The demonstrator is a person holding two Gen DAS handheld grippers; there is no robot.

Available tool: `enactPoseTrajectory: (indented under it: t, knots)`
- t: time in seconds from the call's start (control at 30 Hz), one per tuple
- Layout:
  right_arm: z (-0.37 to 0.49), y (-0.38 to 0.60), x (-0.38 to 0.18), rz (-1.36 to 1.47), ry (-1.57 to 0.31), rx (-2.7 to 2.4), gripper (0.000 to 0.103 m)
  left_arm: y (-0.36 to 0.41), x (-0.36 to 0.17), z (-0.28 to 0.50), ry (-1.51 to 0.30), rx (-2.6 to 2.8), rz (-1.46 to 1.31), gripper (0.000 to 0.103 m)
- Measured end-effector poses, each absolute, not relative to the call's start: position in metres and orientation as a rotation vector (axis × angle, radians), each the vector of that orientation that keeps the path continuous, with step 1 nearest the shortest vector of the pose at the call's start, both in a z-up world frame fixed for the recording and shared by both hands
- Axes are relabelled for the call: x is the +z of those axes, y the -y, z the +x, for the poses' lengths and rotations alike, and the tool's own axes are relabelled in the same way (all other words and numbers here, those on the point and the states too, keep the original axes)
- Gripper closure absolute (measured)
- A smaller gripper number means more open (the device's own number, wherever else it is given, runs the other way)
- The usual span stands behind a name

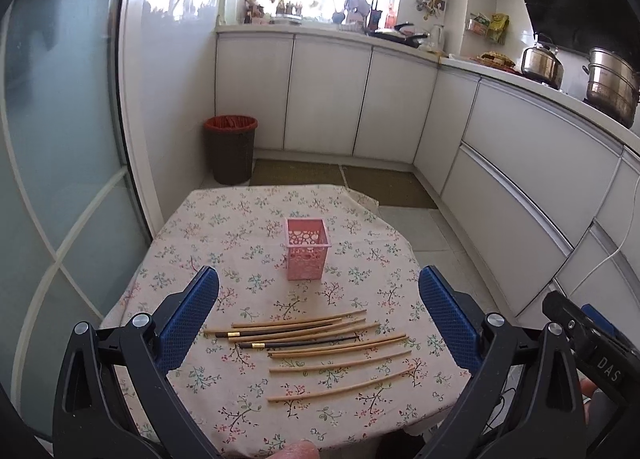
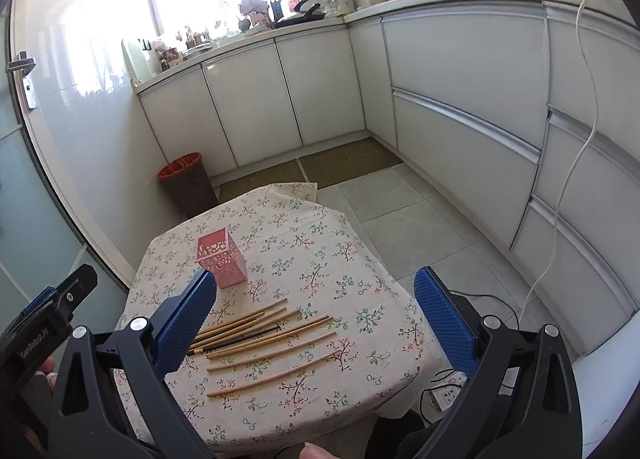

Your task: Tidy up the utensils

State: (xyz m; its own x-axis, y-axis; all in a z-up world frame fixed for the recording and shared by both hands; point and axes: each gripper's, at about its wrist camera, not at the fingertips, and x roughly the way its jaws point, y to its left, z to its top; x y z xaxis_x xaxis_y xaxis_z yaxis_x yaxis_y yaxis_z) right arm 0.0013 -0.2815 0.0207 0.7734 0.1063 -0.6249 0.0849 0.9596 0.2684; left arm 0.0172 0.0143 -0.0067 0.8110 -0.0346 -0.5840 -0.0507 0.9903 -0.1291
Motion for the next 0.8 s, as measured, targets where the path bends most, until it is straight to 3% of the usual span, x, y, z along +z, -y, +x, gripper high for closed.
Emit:
enactPoseTrajectory:
  t: [0.13, 0.27, 0.5, 0.8]
  knots:
    - [0.034, 0.297, -0.014, 0.440, -0.845, 0.091, 0.007, -0.022, -0.046, 0.075, -0.824, -0.158, -0.176, 0.007]
    - [0.066, 0.311, -0.062, 0.610, -1.004, 0.143, 0.007, -0.014, -0.118, 0.133, -1.142, -0.212, -0.149, 0.007]
    - [0.100, 0.334, -0.126, 0.756, -1.139, 0.084, 0.007, 0.006, -0.197, 0.192, -1.346, -0.183, -0.066, 0.007]
    - [0.126, 0.353, -0.149, 0.652, -1.195, 0.013, 0.007, 0.040, -0.236, 0.242, -1.401, -0.180, 0.111, 0.008]
